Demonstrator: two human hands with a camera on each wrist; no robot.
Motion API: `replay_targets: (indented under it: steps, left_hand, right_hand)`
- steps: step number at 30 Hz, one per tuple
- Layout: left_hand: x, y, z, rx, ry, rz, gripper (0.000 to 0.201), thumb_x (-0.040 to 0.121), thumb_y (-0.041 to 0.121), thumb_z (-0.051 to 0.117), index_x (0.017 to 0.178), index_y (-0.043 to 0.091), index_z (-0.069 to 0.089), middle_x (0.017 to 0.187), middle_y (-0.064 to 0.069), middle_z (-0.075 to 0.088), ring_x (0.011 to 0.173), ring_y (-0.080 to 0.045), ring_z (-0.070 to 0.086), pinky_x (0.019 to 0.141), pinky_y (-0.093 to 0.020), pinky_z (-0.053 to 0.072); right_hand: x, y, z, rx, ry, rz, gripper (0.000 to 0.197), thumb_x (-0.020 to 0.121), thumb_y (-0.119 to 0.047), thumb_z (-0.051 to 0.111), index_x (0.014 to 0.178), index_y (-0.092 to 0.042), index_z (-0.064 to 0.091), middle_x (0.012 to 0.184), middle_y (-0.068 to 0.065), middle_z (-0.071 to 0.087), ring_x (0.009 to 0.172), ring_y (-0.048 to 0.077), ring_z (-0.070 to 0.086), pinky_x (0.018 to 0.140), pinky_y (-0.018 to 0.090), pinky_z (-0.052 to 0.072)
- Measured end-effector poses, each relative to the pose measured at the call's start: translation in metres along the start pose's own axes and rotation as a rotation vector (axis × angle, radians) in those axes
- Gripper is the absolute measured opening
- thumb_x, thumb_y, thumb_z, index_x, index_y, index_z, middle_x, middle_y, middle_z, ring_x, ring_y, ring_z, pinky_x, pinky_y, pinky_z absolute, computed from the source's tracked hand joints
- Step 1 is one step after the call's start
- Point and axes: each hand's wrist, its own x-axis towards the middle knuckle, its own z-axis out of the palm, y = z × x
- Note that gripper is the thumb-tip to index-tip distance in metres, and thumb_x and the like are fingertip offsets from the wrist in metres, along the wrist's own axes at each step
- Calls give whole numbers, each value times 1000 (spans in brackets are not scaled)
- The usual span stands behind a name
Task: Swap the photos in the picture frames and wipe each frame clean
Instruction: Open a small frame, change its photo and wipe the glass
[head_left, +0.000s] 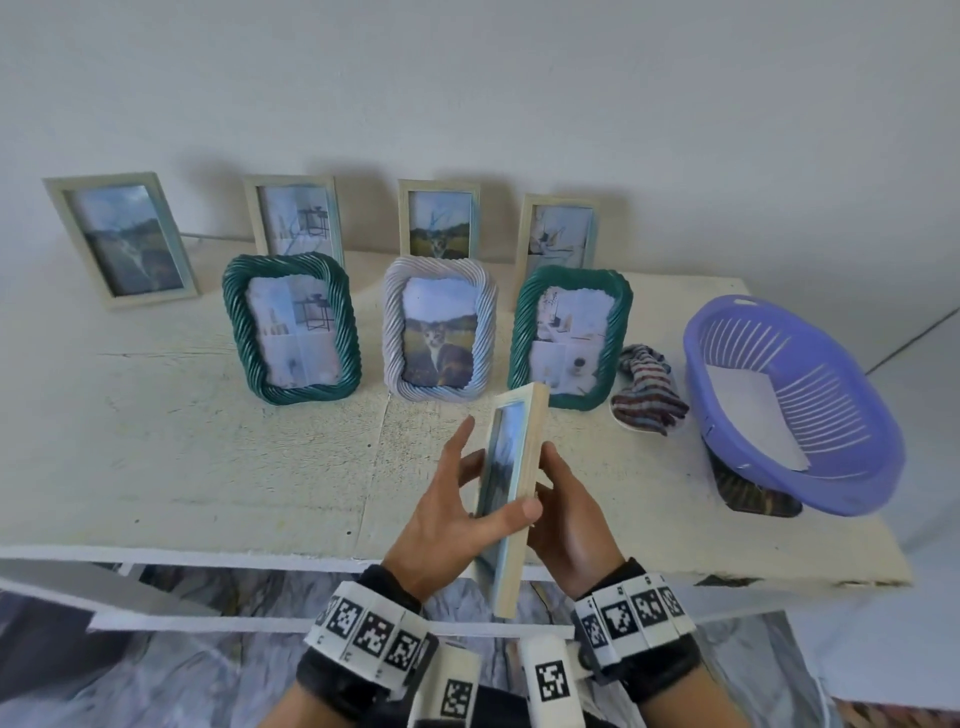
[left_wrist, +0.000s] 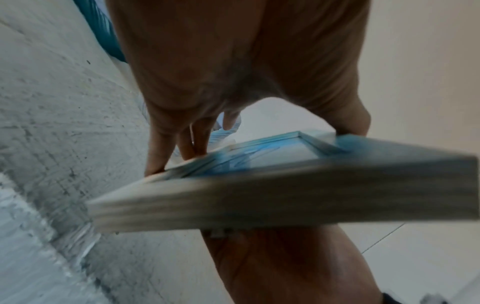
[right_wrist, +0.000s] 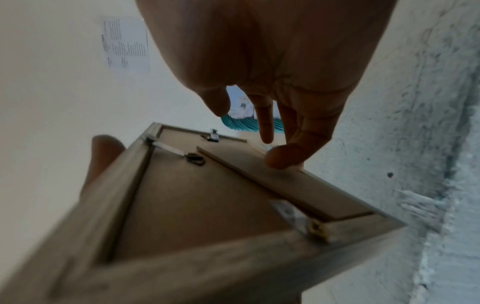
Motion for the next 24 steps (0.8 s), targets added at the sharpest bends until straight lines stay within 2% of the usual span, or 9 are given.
replay_targets:
  steps: [1,4,7,9,12,14,16,21,24]
  left_hand:
    - [0,0,-1,-27,-3,15,110,55,69,74,147,44,19,141,11,48,132,2,41,104,-27,37]
    - [2,-1,-10,-188,56,61,82,66,55,74,138,36,40,133,6,57,123,-9,54,95,-32,48]
    - [5,-5,-27,-341,189,69,42,82,32,75,117,15,58,109,-9,68,98,-24,68,73,-39,57]
    - [9,-13,-35,-273,252,26,34,81,27,69,111,11,63,100,-11,71,91,-26,70,61,-36,58]
    - [17,-35,-38,-74,296,-64,34,78,35,71,108,20,69,92,-5,74,90,-23,71,63,-43,61]
    - [21,-47,-39,76,342,-82,25,83,29,73,107,20,72,88,0,73,88,-17,70,65,-42,62]
    - [23,-53,-38,166,356,-87,24,87,23,70,109,13,72,88,2,72,85,-11,69,65,-36,62]
    - [26,-59,-37,299,348,-43,26,87,24,70,110,11,71,93,-2,72,84,-7,67,69,-36,61]
    - [27,-57,-36,386,331,-23,32,82,31,75,109,14,71,88,7,70,83,-5,65,75,-35,60]
  right_hand:
    - [1,-3,-1,-7,14,-10,47,98,-47,42,115,-11,65,102,26,64,91,39,57,89,58,45]
    - [5,-8,-11,-114,137,-98,39,99,-41,41,108,-11,64,83,9,65,69,21,55,63,33,46]
    - [5,-11,-23,-233,197,-176,34,100,-35,41,106,-12,66,86,9,68,75,20,63,64,30,50]
    - [5,-11,-29,-331,199,-231,28,100,-28,44,104,-15,68,93,8,71,84,20,68,68,33,55]
    - [8,-3,-38,-707,223,-373,17,97,-21,51,101,-21,68,99,-6,69,94,6,62,80,25,50]
    - [10,4,-41,-876,216,-429,17,96,-17,52,107,-22,65,102,-9,66,91,-2,58,75,11,44]
    - [12,11,-42,-987,225,-456,19,96,-18,53,111,-21,64,101,-6,65,90,-2,57,72,5,41]
    - [18,22,-43,-1131,244,-489,19,95,-22,56,111,-21,66,97,0,60,84,2,56,74,8,41]
    - [19,23,-42,-1208,235,-493,22,95,-21,54,114,-19,66,94,0,55,81,9,56,75,16,42]
